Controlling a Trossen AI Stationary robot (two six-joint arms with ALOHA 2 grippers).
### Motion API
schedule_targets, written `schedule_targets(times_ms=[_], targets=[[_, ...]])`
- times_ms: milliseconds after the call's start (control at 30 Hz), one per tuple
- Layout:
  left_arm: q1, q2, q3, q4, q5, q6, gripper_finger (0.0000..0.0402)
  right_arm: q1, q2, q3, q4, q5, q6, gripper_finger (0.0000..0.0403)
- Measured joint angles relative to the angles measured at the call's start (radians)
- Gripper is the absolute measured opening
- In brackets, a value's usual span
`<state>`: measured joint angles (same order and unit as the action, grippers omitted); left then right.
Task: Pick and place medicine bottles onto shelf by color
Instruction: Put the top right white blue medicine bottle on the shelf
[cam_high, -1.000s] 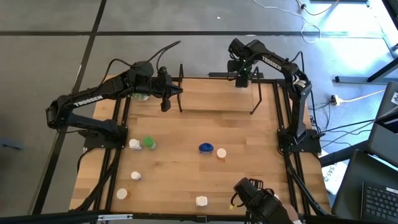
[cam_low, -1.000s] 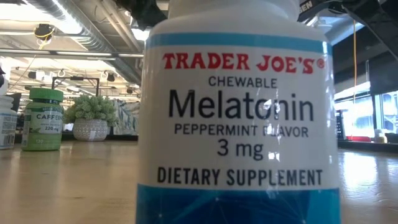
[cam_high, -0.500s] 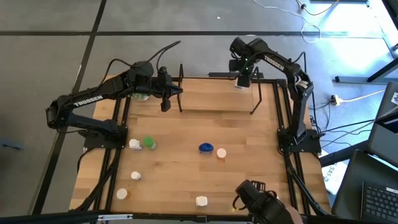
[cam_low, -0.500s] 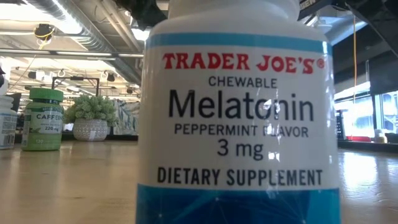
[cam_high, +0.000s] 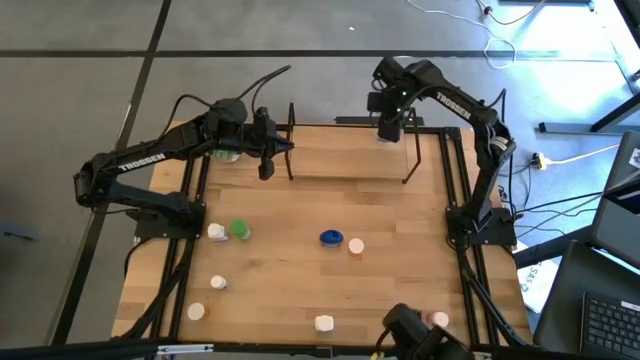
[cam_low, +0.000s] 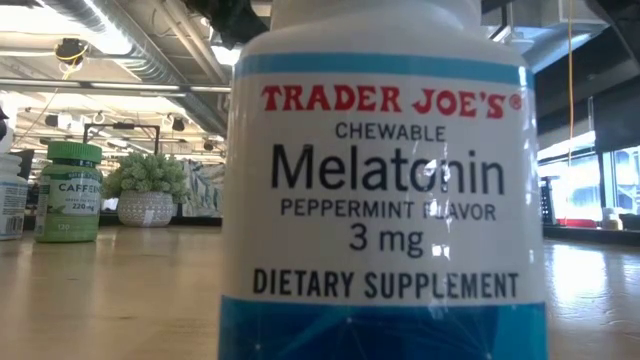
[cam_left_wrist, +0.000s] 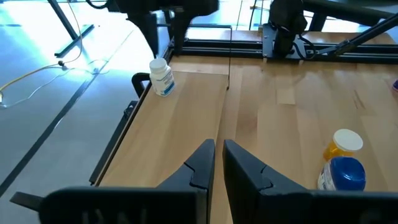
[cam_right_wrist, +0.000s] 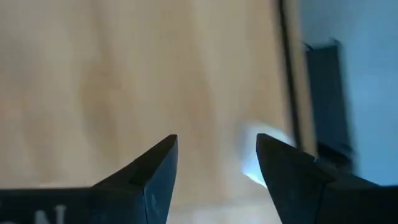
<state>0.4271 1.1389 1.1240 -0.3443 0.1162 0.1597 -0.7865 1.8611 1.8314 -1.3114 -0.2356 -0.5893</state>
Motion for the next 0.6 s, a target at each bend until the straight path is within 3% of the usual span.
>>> schedule_targets(times_ms=[100,300,600], targets=[[0.0,0.0,0.0,0.0,0.0,0.0,0.0027,0.028,0.0,-0.016,0.014,-0.04,0.039,0.022],[0.0,0.0,0.0,0.0,0.0,0.0,0.0027,0.045,0.001,-0.078,0.061,0.096,0.201,0.0203],[0.0,0.0,0.0,0.0,0.0,0.0,0.0027,0.045,0.001,-0.175,0.124,0.112,0.367,0.008]])
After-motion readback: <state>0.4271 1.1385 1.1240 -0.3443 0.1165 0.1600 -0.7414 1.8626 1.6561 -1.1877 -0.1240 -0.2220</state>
